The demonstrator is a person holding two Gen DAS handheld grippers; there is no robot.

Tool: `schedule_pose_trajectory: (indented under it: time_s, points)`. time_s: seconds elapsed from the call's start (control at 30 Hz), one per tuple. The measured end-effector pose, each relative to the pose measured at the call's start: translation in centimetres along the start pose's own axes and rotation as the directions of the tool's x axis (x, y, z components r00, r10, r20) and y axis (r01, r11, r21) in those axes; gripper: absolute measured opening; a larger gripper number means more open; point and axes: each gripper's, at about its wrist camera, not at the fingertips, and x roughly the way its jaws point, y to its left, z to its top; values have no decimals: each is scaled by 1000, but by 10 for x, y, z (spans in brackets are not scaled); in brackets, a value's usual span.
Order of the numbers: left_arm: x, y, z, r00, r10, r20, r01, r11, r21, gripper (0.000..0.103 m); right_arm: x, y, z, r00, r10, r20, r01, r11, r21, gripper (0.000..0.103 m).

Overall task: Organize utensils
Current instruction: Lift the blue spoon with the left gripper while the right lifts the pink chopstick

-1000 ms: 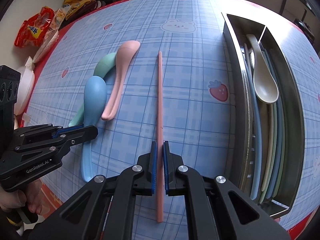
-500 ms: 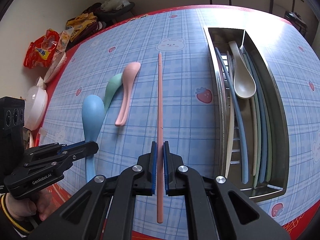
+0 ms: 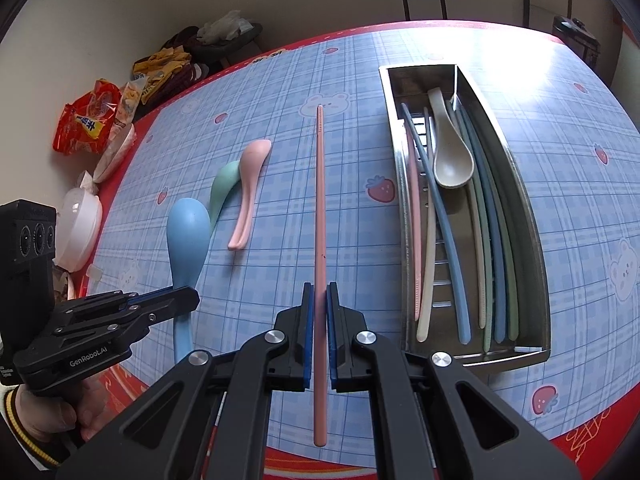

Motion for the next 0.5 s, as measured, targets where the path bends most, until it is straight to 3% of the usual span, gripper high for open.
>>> schedule_pose_trajectory:
  time_s: [0.27, 0.5]
  points:
    - [5, -24, 23, 1000, 16, -2, -16, 999, 44, 11, -16, -24, 8, 998, -6, 66, 4, 1000, 24, 6]
    - [17, -55, 57, 1000, -16, -11, 17, 998, 57, 11, -28, -67, 27, 995, -25, 102, 17, 997, 82, 6]
